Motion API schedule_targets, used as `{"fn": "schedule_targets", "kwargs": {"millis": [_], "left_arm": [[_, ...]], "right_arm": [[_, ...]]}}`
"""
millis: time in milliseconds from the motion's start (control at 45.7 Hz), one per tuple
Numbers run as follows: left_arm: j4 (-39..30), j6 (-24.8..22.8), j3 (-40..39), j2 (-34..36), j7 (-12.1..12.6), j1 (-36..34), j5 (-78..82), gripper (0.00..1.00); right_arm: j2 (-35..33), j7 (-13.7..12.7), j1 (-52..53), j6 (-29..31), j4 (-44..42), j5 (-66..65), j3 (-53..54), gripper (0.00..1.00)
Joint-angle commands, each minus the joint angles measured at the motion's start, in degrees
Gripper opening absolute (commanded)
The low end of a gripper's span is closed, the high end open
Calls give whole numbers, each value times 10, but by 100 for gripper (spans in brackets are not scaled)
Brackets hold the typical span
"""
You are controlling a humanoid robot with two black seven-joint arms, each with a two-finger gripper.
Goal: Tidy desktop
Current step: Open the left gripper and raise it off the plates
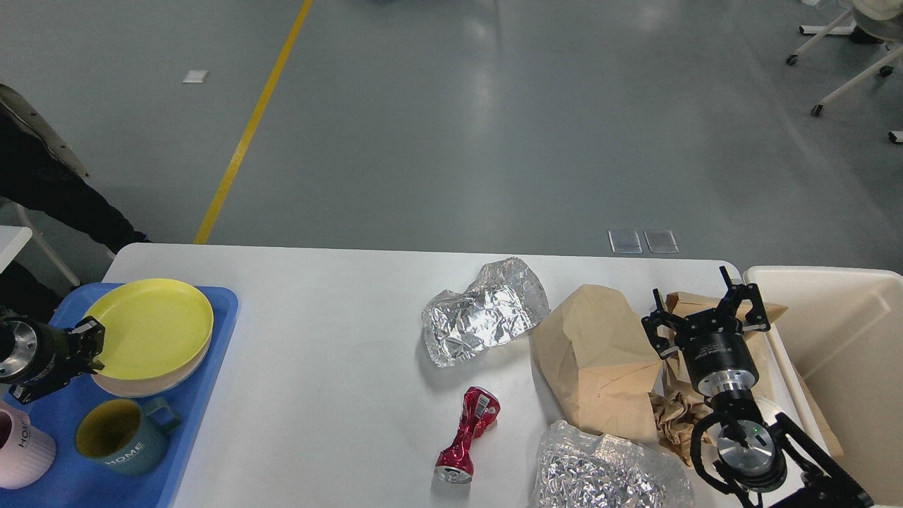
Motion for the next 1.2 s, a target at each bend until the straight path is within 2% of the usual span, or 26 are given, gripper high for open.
{"fn": "schedule_targets", "kwargs": {"millis": [0,153,219,263,306,350,438,482,919,1072,1182], "left_arm": [[2,26,0,0,-2,6,0,1],[3,49,-5,-5,-6,15,0,3],[3,49,-6,-10,-6,16,0,7],[3,46,-8,-12,-8,16,0,18],[3,47,-13,-13,-10,16,0,37],[2,48,-18,-13,-10,17,0,50],[2,49,-21,-12,-9,17,0,70],[2,49,-20,-12,-9,17,0,75],[-8,36,-20,-8,1,8,1,90],[-53,1,-20,6,0,-31,1,94],[-59,-13,-25,33,-6,-72,1,96]], "right_arm": [[0,0,0,0,0,0,0,100],[0,0,0,0,-1,0,0,100],[0,0,1,0,0,0,0,100],[0,0,0,0,0,0,0,100],[0,0,0,0,0,0,0,100],[0,0,0,0,0,0,0,100],[0,0,0,0,-1,0,0,100],[0,0,0,0,-1,0,0,100],[0,0,0,0,-1,0,0,100],[0,0,0,0,0,0,0,100],[0,0,0,0,-1,0,0,100]]}}
